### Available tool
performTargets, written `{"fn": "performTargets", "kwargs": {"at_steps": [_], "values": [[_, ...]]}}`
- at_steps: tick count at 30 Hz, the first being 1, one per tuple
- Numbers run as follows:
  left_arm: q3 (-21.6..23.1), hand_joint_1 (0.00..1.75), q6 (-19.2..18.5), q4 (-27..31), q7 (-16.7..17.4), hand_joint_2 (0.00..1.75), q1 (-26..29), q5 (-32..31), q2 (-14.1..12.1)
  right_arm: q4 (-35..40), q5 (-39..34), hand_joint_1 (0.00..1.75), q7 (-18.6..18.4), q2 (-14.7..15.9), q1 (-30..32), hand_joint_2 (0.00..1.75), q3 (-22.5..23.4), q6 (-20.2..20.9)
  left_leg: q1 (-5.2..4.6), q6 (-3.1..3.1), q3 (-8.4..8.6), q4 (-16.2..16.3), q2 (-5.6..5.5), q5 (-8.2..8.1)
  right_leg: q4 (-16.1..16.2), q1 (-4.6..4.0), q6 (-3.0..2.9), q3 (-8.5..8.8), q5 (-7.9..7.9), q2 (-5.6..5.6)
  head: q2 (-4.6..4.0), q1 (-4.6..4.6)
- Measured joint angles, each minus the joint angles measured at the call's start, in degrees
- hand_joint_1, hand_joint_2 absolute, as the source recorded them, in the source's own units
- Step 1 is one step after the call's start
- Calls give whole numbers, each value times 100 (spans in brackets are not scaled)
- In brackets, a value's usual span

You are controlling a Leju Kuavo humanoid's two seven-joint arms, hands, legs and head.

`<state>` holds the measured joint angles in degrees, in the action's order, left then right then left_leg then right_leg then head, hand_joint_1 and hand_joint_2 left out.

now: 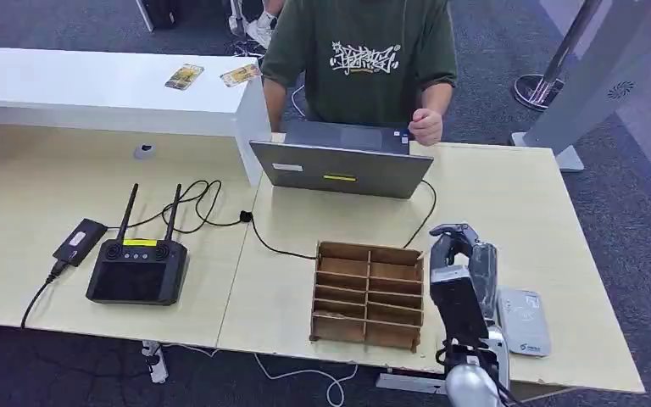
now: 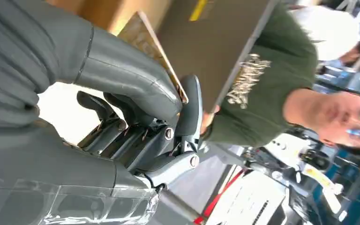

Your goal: Pass the card to the sensor for recognition and then transmit it.

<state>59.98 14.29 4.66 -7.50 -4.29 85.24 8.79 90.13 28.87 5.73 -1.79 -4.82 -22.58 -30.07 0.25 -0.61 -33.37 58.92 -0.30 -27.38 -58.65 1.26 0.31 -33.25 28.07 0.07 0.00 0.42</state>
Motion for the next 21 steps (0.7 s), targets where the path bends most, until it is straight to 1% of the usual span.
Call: {"fn": "performTargets", "kwargs": {"at_steps": [2,4,7,10,14,21], "values": [[35,0,-26,15,24,0,-2,-11,-6,-200,-228,175,98,-105,-285,175,7,43,0,-1,0,0,3,0,-1,0,0,0,-2,4,0,-2],[83,0,-90,22,42,0,-9,-22,-13,-400,-441,175,113,-201,-607,175,7,98,0,-6,1,0,3,4,-1,0,-4,-1,-6,4,0,-2],[184,0,-177,33,83,0,-17,-44,-33,-776,-957,175,175,-361,-1130,175,35,258,0,-6,0,0,2,6,-1,0,-2,-2,-9,3,0,-4],[271,0,-214,61,116,0,-26,-66,-52,-1123,-1333,175,238,-500,-1612,175,118,260,0,-7,0,0,1,10,-2,0,-3,-2,-12,2,0,-2],[389,0,-238,79,155,0,-46,-149,-57,-1580,-1567,175,249,-632,-2250,175,210,227,0,-5,0,0,1,12,-2,0,-4,-2,-15,3,0,-2],[599,0,-284,111,229,0,-94,-306,-68,-2394,-1617,175,166,-732,-3312,175,360,62,0,-7,0,1,-1,14,-2,0,-2,-2,-18,2,0,0]]}}
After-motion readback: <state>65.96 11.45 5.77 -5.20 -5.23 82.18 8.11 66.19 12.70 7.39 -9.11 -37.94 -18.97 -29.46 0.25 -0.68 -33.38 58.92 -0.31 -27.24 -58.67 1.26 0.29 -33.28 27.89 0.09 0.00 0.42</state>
